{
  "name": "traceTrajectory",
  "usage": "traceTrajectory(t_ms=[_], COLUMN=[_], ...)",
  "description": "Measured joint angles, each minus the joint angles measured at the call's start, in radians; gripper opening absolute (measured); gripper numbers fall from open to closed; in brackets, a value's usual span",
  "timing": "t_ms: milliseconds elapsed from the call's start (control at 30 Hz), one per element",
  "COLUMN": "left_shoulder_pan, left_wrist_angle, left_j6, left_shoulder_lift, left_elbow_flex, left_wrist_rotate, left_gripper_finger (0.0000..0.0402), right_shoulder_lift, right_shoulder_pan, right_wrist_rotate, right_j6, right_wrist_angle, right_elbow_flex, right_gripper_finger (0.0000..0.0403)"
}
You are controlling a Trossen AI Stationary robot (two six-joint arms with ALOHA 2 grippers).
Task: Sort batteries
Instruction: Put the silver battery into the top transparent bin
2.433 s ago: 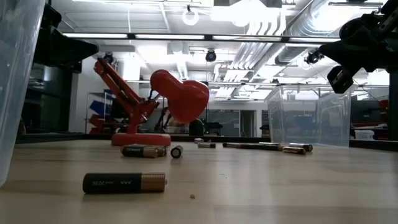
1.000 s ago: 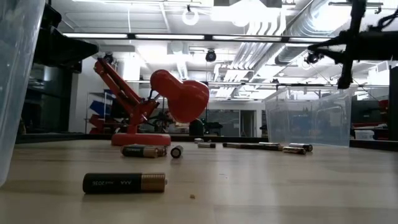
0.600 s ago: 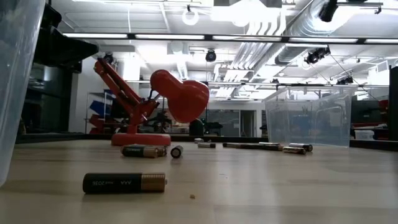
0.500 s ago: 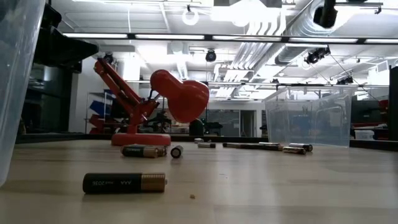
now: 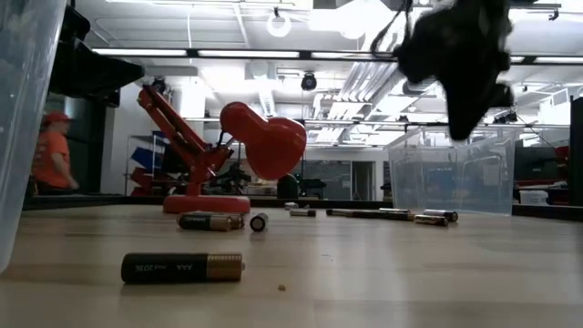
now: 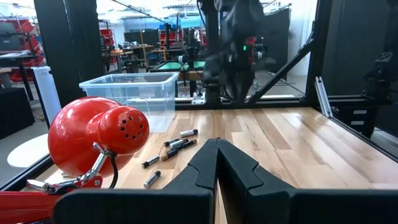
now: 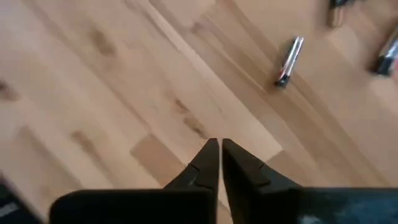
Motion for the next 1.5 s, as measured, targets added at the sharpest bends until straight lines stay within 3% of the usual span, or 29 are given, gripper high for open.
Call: traceTrajectory(t_ms=[133,267,467,700,1067,1200,1300,1433,1500], left_shoulder_pan=[0.000,0.000,0.000,0.000,0.000,0.000,0.000,0.000,0.000], left_wrist_angle=[0.000,0.000,0.000,0.000,0.000,0.000,0.000,0.000,0.000], left_j6=[0.000,0.000,0.000,0.000,0.000,0.000,0.000,0.000,0.000], left_shoulder_lift=[0.000,0.000,0.000,0.000,0.000,0.000,0.000,0.000,0.000], left_elbow_flex=[0.000,0.000,0.000,0.000,0.000,0.000,0.000,0.000,0.000], left_wrist_rotate=[0.000,0.000,0.000,0.000,0.000,0.000,0.000,0.000,0.000], left_gripper_finger=[0.0000,0.0000,0.0000,0.0000,0.0000,0.0000,0.0000,0.0000,0.0000], right_shoulder_lift=[0.098,0.182,0.222,0.222,0.323,0.337,0.303,0.201,0.148], right_shoulder_pan=[-0.057,-0.105,-0.119,-0.124,-0.152,-0.143,-0.126,-0.111,-0.109], right_wrist_rotate=[-0.009,0.003,0.071,0.140,0.088,0.065,0.073,0.074,0.170], right_j6=[-0.015,0.044,0.082,0.089,0.013,-0.010,-0.013,-0.019,-0.034], right_wrist_angle=[0.089,0.030,0.004,0.049,0.072,0.088,0.072,0.018,-0.054], right_elbow_flex=[0.000,0.000,-0.001,-0.004,0.001,0.006,0.028,0.135,0.198], right_gripper_finger=[0.0085,0.0144,0.0171,0.0160,0.0126,0.0082,0.0019,0.0023,0.0016])
